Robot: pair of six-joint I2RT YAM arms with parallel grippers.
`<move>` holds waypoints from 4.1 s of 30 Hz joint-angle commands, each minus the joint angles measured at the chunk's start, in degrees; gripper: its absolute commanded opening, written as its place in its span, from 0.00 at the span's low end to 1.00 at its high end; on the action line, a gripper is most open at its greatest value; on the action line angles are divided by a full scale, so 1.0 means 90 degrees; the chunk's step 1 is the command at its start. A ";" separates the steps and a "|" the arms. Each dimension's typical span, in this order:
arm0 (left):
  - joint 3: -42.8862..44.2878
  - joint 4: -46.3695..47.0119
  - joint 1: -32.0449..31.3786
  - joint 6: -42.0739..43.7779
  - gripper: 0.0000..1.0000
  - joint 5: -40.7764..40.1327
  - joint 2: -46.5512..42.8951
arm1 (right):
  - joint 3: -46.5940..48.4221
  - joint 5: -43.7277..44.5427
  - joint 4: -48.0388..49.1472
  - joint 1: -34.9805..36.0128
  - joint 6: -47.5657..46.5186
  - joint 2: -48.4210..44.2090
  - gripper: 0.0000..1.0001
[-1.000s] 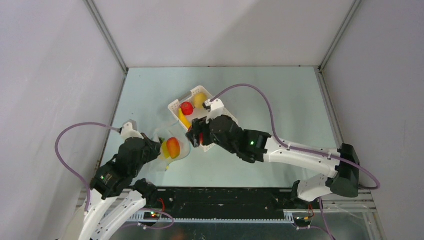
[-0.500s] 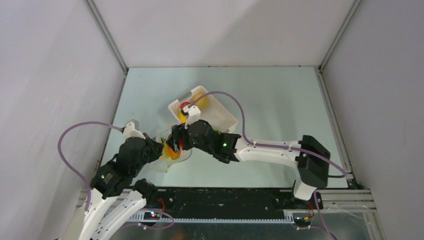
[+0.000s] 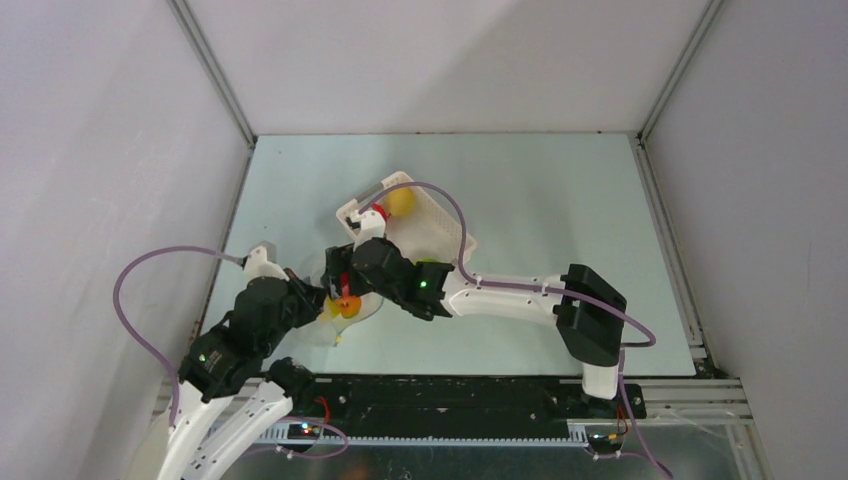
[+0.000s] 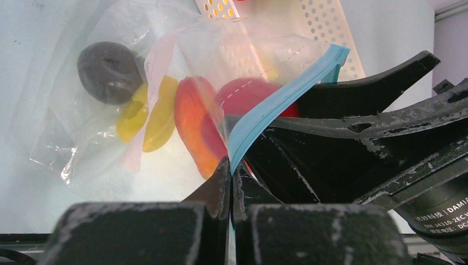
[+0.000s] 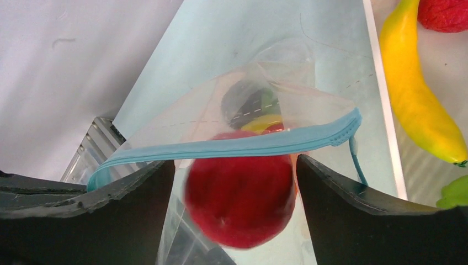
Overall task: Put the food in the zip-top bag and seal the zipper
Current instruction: Place the fake fruit in the zipper food storage bag, then pick up the fake fruit from the bin.
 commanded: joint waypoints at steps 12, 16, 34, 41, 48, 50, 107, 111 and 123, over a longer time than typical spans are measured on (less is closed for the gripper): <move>0.0171 0.0094 -0.0019 -0.0118 0.00 -0.0018 -0.0031 | 0.0271 -0.0008 -0.0226 0.0192 -0.0322 -0.0372 0.99; 0.0227 0.0044 -0.0020 -0.0211 0.00 -0.0195 -0.0018 | 0.0172 -0.0064 -0.0423 0.0293 -0.0623 -0.0735 0.99; 0.0638 -0.0201 -0.0017 -0.0443 0.00 -0.0710 0.0310 | -0.0896 0.0426 -0.0691 -0.0371 -0.0845 -0.2341 0.99; 0.0679 -0.0194 -0.0015 -0.0413 0.00 -0.0844 0.0261 | -0.0896 0.0282 -0.0831 -0.1110 -0.0632 -0.2065 1.00; 0.0757 -0.0141 -0.0020 -0.0295 0.00 -0.0938 0.0308 | -0.0895 -0.0654 -0.1182 -0.1581 -0.0263 -0.1431 0.99; 0.0757 -0.0115 -0.0013 -0.0258 0.00 -0.0945 0.0326 | -0.0895 -0.1105 -0.1251 -0.1730 -0.0138 -0.1253 0.98; 0.0303 0.0105 -0.0020 -0.0274 0.00 -0.0860 0.0517 | 0.0617 -0.1679 -0.2516 -0.2106 0.0651 0.1369 0.70; 0.0305 0.0110 -0.0016 -0.0271 0.00 -0.0875 0.0525 | 0.0886 -0.1346 -0.3000 -0.2051 0.0382 0.1502 0.67; 0.0337 0.0116 -0.0019 -0.0230 0.00 -0.0864 0.0538 | 0.0732 -0.2753 -0.1912 -0.2118 -0.0017 0.1618 0.49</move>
